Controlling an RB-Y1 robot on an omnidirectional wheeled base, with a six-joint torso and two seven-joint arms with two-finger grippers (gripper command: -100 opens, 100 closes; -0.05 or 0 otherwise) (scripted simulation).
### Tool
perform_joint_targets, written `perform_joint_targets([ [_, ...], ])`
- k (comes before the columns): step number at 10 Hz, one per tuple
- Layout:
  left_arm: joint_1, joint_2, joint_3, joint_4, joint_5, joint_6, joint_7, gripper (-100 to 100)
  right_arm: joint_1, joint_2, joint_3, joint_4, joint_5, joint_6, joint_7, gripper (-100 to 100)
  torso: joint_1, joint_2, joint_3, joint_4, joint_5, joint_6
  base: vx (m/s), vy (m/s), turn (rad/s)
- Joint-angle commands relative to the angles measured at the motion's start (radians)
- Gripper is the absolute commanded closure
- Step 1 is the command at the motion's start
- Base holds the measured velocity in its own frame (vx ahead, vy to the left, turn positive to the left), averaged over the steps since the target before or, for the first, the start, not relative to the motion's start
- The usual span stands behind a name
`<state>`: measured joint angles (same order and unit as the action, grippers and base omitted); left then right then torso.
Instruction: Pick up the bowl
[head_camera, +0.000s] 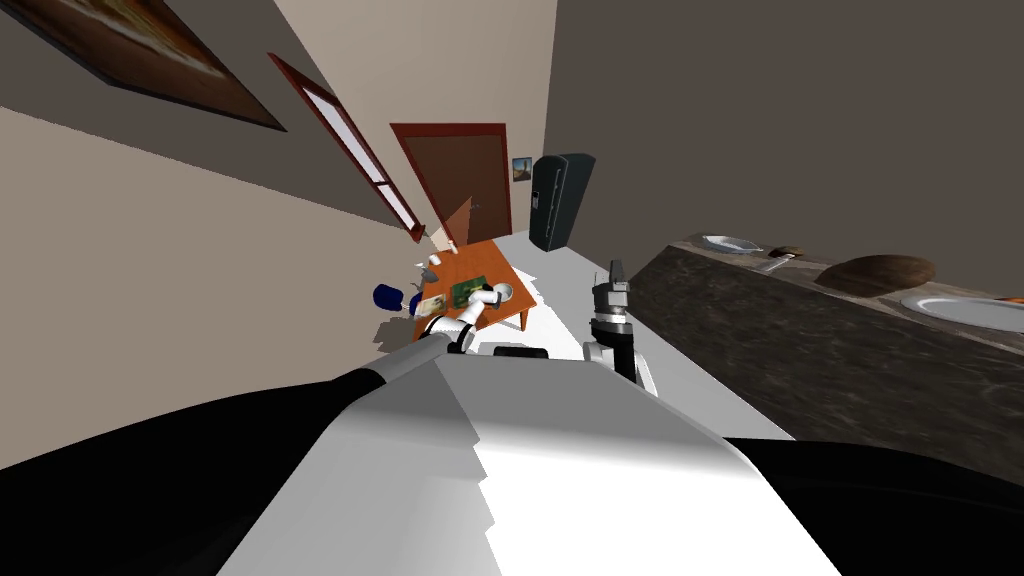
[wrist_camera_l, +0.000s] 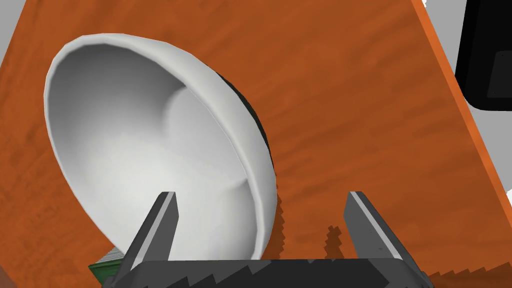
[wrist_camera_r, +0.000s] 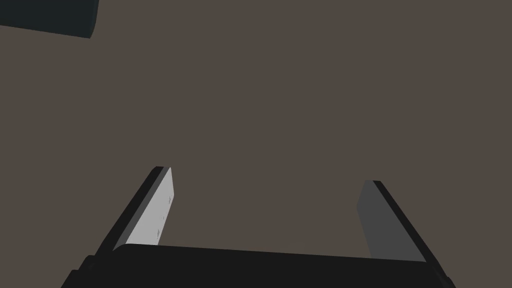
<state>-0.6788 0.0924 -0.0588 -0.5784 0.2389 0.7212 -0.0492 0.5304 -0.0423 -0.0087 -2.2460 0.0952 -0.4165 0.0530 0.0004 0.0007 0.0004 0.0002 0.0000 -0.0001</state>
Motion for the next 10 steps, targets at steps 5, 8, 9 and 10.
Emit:
perform_joint_targets([
  [5,0.009,0.084,0.05,0.049,0.068,-0.041,-0.046,-100,0.0,0.0,0.0,0.0,0.0,0.0,0.0,0,-0.002,0.002,0.001,0.0,0.0,0.0,-0.027,-0.028,-0.191],
  [8,0.011,0.141,0.084,0.095,0.116,-0.072,-0.08,-100,0.0,0.0,0.0,0.0,0.0,0.0,0.0,0,-0.001,0.002,0.001,0.0,0.0,0.0,-0.026,-0.029,-0.182],
  [9,0.011,0.141,0.084,0.047,0.116,-0.072,-0.08,-100,0.0,0.0,0.0,0.0,0.0,0.0,0.0,0,-0.002,0.002,0.001,0.0,0.0,0.0,-0.024,-0.02,-0.08],
  [10,0.011,0.141,0.084,0.092,0.116,-0.072,-0.08,-100,0.0,0.0,0.0,0.0,0.0,0.0,0.0,0,-0.001,0.002,0.001,0.0,0.0,0.0,-0.007,-0.008,0.035],
])
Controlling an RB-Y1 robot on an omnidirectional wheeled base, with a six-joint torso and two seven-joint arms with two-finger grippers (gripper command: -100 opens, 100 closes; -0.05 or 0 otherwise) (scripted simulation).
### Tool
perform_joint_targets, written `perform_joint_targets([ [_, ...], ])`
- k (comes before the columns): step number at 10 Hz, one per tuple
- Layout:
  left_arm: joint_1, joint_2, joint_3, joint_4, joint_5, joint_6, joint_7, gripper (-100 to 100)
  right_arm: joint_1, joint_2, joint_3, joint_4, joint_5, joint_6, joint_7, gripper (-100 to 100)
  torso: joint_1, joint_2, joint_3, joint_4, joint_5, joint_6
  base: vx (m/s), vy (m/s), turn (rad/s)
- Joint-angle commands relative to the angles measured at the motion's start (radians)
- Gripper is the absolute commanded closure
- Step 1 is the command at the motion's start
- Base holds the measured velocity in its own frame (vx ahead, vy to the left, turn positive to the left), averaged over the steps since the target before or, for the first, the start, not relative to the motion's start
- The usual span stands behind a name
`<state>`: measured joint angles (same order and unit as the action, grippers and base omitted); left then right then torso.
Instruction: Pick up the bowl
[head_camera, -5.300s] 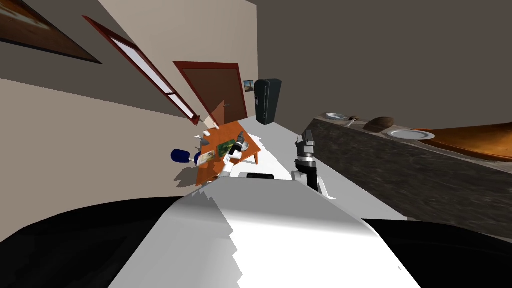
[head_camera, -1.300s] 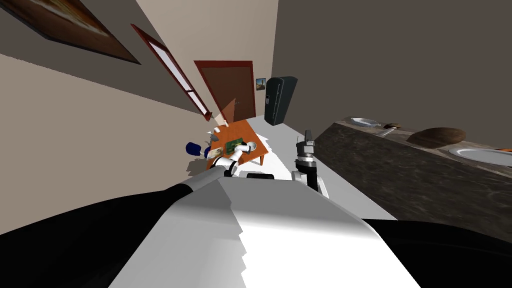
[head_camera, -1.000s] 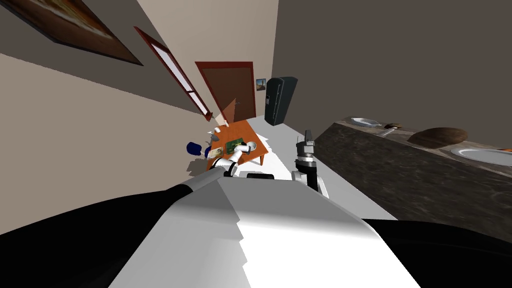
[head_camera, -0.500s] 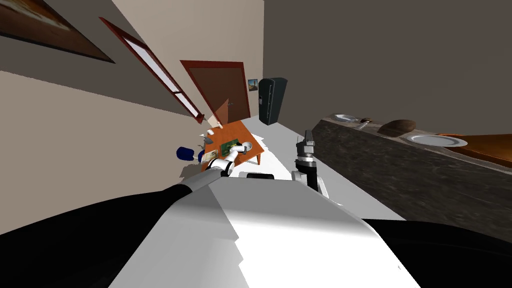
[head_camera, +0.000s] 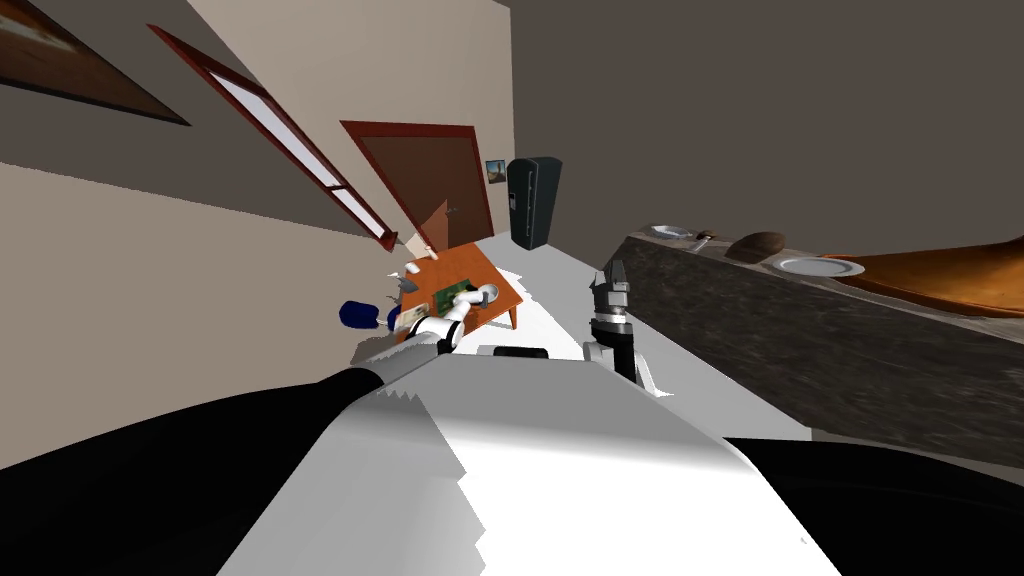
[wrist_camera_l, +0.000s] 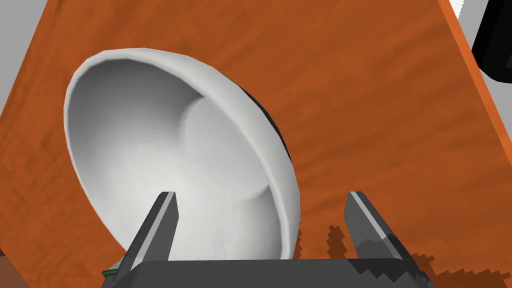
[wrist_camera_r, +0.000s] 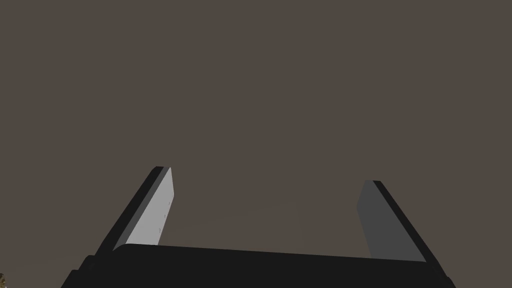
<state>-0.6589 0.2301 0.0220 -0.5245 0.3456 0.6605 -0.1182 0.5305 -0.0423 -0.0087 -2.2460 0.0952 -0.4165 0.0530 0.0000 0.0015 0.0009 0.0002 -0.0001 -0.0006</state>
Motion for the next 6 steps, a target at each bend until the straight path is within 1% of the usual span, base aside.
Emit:
perform_joint_targets([
  [1,-0.009,0.003,0.003,0.041,0.009,-0.012,-0.011,-100,0.0,0.0,0.0,0.0,0.0,0.0,0.0,0,0.0,0.0,0.0,0.0,0.0,0.0,0.002,-0.001,0.017],
  [2,-0.009,0.003,0.003,0.041,0.009,-0.012,-0.011,-100,0.0,0.0,0.0,0.0,0.0,0.0,0.0,0,0.001,-0.001,0.0,0.0,0.0,0.0,0.0,0.0,0.0],
  [3,-0.008,0.031,0.02,0.065,0.033,-0.027,-0.027,-100,0.0,0.0,0.0,0.0,0.0,0.0,0.0,0,0.001,-0.001,-0.001,0.0,0.0,0.0,-0.011,-0.016,-0.235],
  [4,-0.008,0.031,0.02,0.033,0.033,-0.027,-0.027,-100,0.0,0.0,0.0,0.0,0.0,0.0,0.0,0,0.0,0.0,0.0,0.0,0.0,0.001,-0.018,-0.02,-0.102],
  [6,-0.008,0.031,0.02,0.065,0.033,-0.027,-0.027,-100,0.0,0.0,0.0,0.0,0.0,0.0,0.0,0,0.0,0.0,0.0,0.0,0.0,0.0,-0.008,-0.011,0.016],
])
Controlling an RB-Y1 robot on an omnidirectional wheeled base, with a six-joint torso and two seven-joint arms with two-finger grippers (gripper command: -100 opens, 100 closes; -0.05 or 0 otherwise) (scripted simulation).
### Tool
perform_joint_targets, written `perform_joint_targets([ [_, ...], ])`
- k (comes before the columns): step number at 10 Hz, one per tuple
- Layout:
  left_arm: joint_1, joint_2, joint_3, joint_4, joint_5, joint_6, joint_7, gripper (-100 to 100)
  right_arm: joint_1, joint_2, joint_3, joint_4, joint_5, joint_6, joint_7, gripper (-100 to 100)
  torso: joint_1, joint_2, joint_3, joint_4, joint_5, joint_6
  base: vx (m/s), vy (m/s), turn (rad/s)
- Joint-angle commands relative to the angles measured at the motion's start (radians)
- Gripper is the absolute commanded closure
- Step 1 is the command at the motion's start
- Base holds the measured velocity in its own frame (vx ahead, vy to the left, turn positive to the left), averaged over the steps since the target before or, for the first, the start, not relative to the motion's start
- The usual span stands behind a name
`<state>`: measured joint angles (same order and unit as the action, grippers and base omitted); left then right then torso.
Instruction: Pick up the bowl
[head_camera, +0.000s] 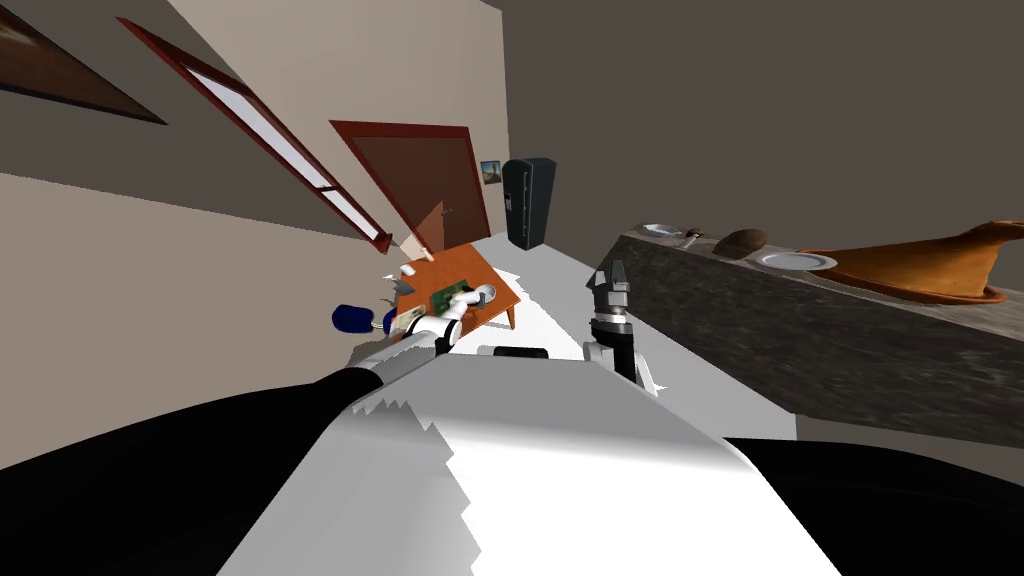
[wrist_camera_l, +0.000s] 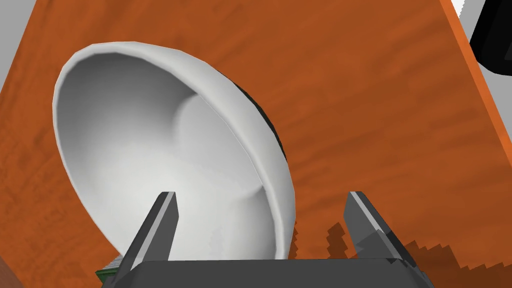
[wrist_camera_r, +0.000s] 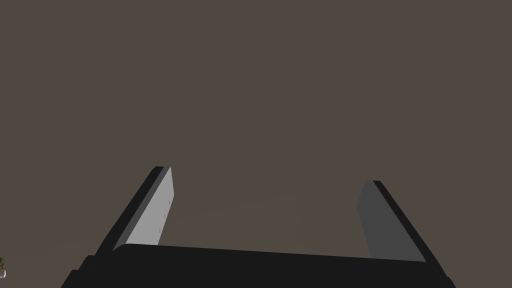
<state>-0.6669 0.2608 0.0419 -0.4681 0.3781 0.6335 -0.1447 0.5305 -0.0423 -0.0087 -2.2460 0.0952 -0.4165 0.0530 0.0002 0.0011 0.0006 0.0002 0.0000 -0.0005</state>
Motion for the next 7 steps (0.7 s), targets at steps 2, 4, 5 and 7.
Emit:
perform_joint_targets([
  [2,0.002,0.057,0.035,0.055,0.049,-0.032,-0.034,-100,0.0,0.0,0.0,0.0,0.0,0.0,0.0,0,-0.001,0.0,0.0,0.0,0.0,0.001,-0.021,-0.034,-0.274],
  [4,-0.004,0.05,0.031,0.06,0.042,-0.03,-0.026,-100,0.0,0.0,0.0,0.0,0.0,0.0,0.0,0,-0.002,0.001,0.001,0.0,0.0,0.0,-0.018,-0.024,-0.055],
  [5,-0.006,0.05,0.032,0.068,0.045,-0.037,-0.031,100,0.0,0.0,0.0,0.0,0.0,0.0,0.0,0,-0.001,0.001,0.0,0.0,0.0,0.0,0.0,0.0,0.0],
  [7,-0.005,0.05,0.032,0.068,0.045,-0.036,-0.03,100,0.0,0.0,0.0,0.0,0.0,0.0,0.0,0,0.0,0.0,0.0,0.001,0.0,0.001,-0.003,-0.001,0.005],
])
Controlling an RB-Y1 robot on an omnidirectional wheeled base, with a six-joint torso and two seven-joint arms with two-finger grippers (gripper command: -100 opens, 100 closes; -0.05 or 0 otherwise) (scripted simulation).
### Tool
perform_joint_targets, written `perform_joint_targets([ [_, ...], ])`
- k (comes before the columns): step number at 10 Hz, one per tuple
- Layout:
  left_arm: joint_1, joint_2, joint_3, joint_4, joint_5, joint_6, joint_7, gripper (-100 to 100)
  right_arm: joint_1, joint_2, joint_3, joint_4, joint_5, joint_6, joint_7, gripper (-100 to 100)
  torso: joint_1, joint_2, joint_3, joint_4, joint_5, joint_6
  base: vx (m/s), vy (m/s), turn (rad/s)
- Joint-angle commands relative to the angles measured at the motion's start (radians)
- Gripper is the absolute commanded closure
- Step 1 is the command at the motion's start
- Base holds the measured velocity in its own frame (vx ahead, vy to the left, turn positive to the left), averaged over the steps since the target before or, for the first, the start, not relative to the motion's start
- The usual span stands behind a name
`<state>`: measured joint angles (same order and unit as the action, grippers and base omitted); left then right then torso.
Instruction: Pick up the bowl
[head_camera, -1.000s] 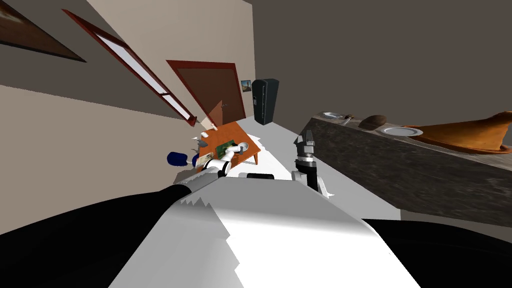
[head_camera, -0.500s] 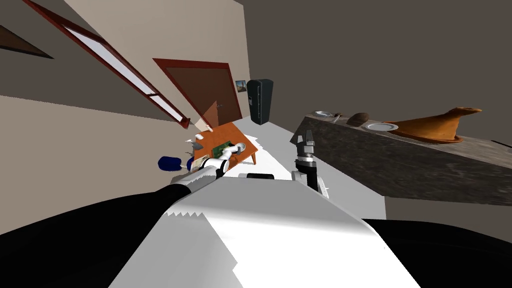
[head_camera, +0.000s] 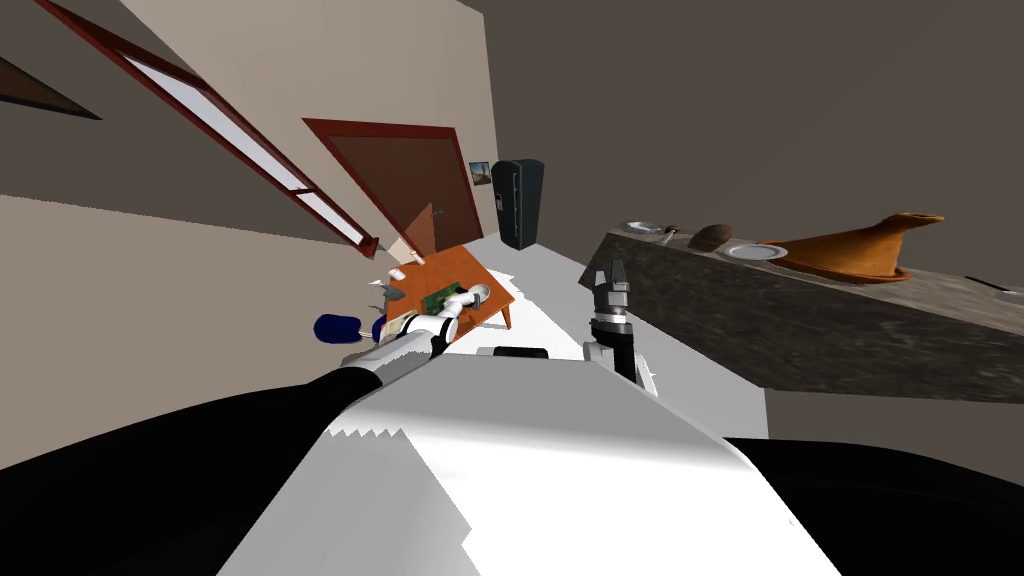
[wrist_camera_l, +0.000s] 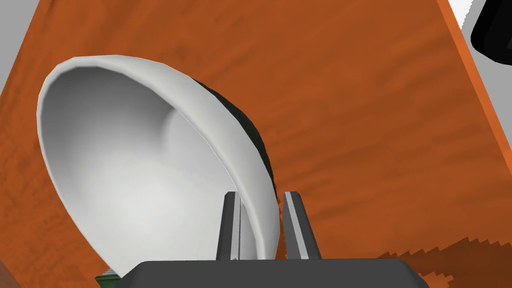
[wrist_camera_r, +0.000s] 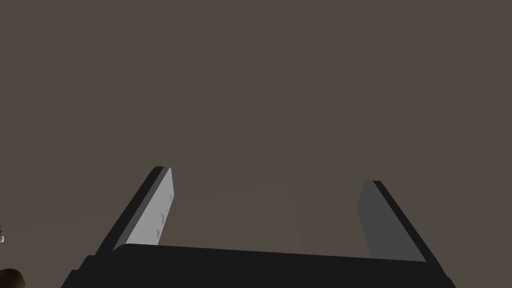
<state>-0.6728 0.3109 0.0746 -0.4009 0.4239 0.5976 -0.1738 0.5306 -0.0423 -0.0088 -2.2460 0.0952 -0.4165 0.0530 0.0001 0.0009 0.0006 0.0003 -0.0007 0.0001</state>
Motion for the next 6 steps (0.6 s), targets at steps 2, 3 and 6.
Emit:
perform_joint_targets([
  [2,0.0,0.0,0.0,0.0,0.0,0.0,0.0,100,0.0,0.0,0.0,0.0,0.0,0.0,0.0,0,0.0,0.0,0.0,0.0,0.0,0.0,0.0,0.0,0.0],
  [3,0.001,0.0,0.0,0.001,0.0,0.001,0.0,0,0.0,0.0,0.0,0.0,0.0,0.0,0.0,0,0.0,0.001,0.001,0.001,0.0,0.0,0.0,0.0,0.0],
  [6,0.006,-0.049,-0.032,-0.034,-0.045,0.036,0.028,100,0.0,0.0,0.0,0.0,0.0,0.0,0.0,0,0.002,0.0,0.0,0.001,-0.001,-0.001,0.029,0.039,0.227],
])
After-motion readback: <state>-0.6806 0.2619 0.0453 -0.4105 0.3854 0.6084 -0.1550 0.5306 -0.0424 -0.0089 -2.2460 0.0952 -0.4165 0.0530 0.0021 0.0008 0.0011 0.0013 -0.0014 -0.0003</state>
